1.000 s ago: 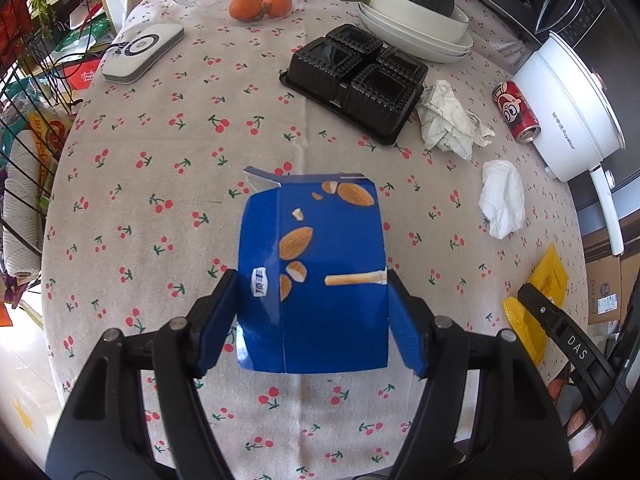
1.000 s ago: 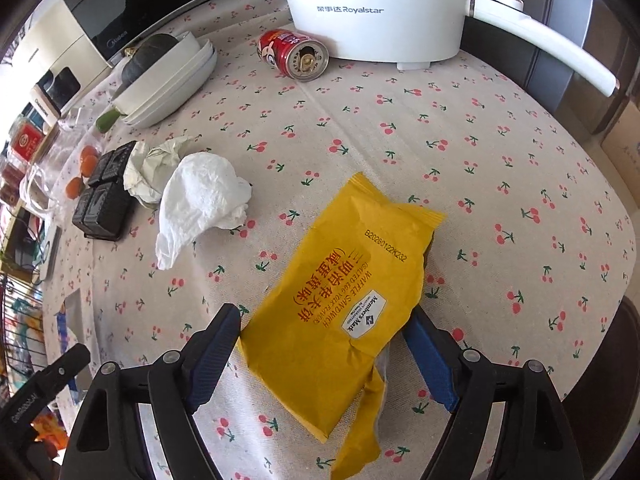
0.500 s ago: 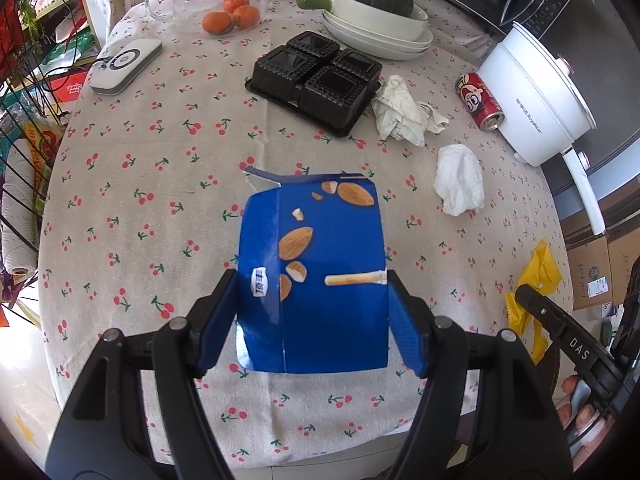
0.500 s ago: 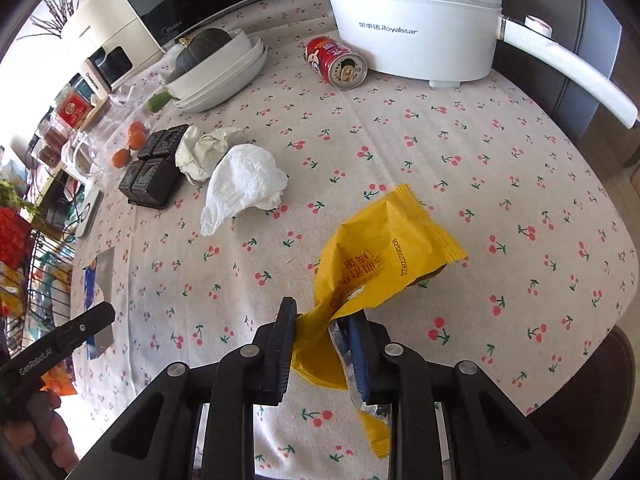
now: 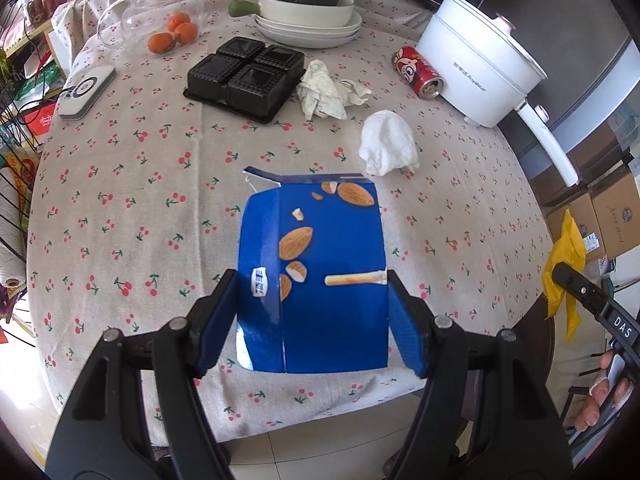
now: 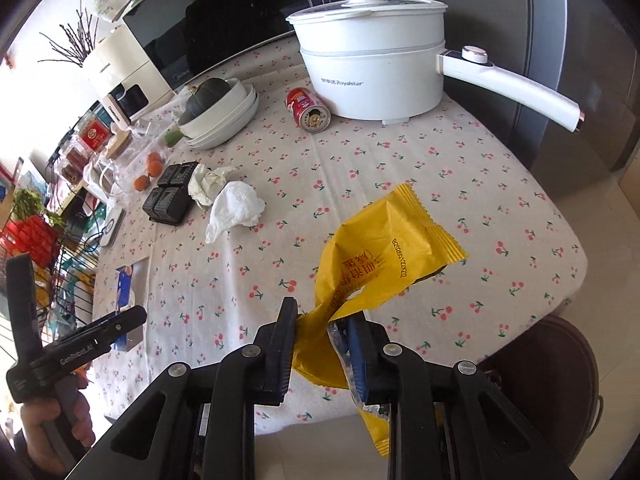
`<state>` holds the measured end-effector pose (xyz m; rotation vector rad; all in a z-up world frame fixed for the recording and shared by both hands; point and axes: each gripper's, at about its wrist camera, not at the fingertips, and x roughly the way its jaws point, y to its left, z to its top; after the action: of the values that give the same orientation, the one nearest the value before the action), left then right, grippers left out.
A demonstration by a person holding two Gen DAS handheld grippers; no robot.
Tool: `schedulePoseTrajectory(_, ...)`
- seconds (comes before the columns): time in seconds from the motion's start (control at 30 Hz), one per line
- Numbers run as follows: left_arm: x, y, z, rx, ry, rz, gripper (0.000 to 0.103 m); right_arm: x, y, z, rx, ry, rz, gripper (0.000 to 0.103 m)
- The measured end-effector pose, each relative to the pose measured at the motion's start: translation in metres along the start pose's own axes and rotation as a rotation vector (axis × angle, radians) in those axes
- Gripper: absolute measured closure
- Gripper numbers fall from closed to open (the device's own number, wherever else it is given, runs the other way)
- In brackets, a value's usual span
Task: Collect trash
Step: 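Carry the yellow bag and blue box over the bin and release both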
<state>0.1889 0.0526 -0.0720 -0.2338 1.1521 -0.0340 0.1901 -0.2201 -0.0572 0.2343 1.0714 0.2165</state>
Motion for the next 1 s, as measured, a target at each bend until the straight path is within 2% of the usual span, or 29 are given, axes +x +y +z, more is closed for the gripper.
schedulePoseTrajectory(0.33,-0.004,-0.039,-0.015,0.101,0.000,-0.030,0.032,-0.040,-0.043,-0.024,0.022,-0.021,-0.014,0.078)
schedulePoseTrajectory(1.0,0.002,-0.115,-0.056,0.296,0.049,-0.102,0.032,-0.089,-0.156,-0.097,0.124,-0.002,-0.120,0.077)
